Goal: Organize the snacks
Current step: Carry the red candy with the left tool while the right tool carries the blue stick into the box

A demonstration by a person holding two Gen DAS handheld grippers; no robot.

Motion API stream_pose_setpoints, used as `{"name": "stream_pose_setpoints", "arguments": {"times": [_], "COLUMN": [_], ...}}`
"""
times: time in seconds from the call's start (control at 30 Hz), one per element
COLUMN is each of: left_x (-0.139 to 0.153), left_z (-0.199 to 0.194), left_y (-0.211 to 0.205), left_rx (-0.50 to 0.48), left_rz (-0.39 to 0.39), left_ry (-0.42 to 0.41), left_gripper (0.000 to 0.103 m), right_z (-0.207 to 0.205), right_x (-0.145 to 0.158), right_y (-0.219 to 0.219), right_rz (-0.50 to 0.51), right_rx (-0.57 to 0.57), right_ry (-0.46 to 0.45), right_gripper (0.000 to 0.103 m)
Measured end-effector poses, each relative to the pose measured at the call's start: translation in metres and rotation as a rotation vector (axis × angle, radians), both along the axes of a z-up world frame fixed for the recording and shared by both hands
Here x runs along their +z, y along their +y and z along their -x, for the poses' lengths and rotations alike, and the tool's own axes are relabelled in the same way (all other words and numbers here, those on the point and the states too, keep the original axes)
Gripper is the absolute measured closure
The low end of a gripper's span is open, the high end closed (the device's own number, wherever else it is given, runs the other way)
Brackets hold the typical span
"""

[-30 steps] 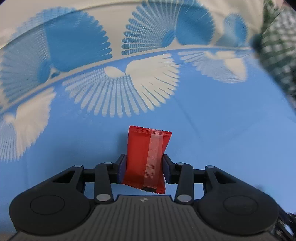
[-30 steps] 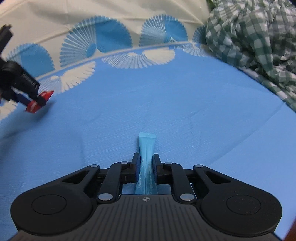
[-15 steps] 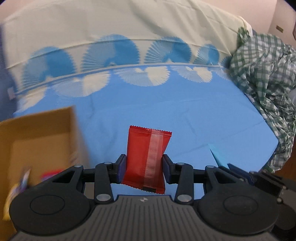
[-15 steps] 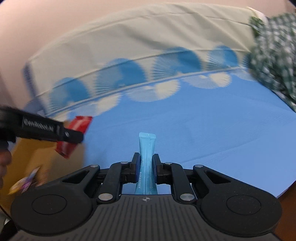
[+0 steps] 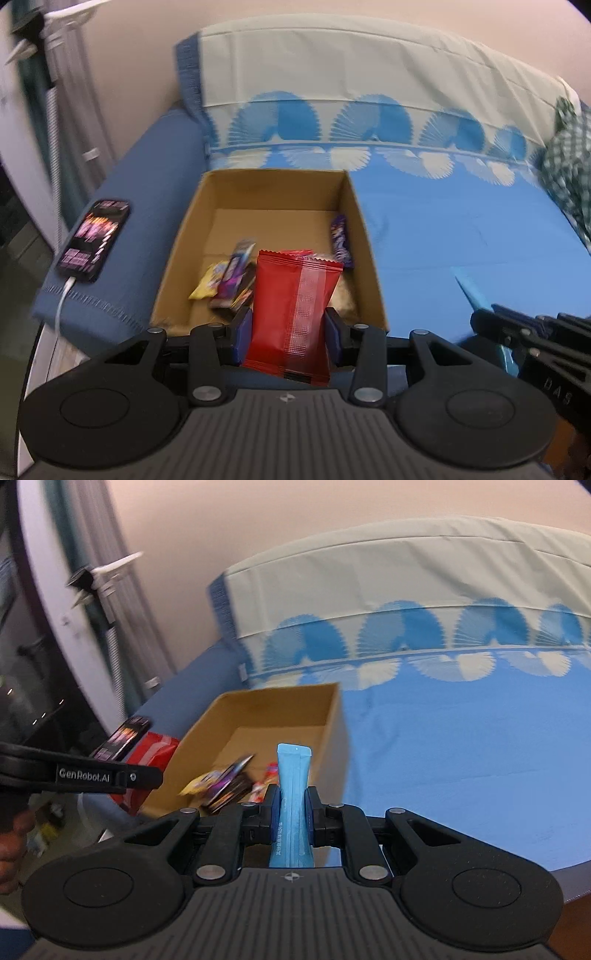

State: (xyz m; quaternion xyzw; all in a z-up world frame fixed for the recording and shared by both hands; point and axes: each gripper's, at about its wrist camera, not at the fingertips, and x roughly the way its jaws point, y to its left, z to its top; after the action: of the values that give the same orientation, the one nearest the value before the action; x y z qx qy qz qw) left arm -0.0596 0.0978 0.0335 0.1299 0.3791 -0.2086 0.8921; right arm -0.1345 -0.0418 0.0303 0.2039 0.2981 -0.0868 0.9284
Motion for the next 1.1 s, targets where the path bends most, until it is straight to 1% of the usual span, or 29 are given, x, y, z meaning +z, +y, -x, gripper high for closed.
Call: {"name": "stream_pose_setpoints", "arguments": {"times": [0.1, 0.2, 0.3, 0.57, 0.77, 1.1], "left_x": [0.0, -0.001, -0.001, -0.004, -0.008, -0.019], "left_z": [0.012, 0.019, 0.021, 0.015, 0.004, -0.037], "left_y": [0.019, 0.022, 0.025, 0.033, 0.034, 0.037], "left_rx": [0.025, 0.03, 0.033, 0.056, 0.07, 0.106], "left_rz": [0.025, 0.031, 0.038, 0.056, 0.052, 0.018], "left_ry": [0.008, 0.008, 0.008, 0.018, 0.042, 0.09], "left_gripper": [0.058, 0.058, 0.058, 0.058, 0.058, 0.057], "right_z": [0.003, 0.006, 0.008, 0.004, -0.007, -0.038], "right_x": [0.005, 0.012, 0.016, 0.012, 0.006, -0.003], "right_y": [0.019, 0.032, 0.036, 0.04, 0.039, 0.04], "right_rz": [0.029, 0.06, 0.076, 0.087, 0.092, 0.101], "right_rx": [0.051, 0.084, 0.096, 0.093, 0.104, 0.116], "right_ry": [0.003, -0.003, -0.007, 0.017, 0.053, 0.122], "right_gripper": [0.088, 0.088, 0.088, 0.088, 0.088, 0.088]}}
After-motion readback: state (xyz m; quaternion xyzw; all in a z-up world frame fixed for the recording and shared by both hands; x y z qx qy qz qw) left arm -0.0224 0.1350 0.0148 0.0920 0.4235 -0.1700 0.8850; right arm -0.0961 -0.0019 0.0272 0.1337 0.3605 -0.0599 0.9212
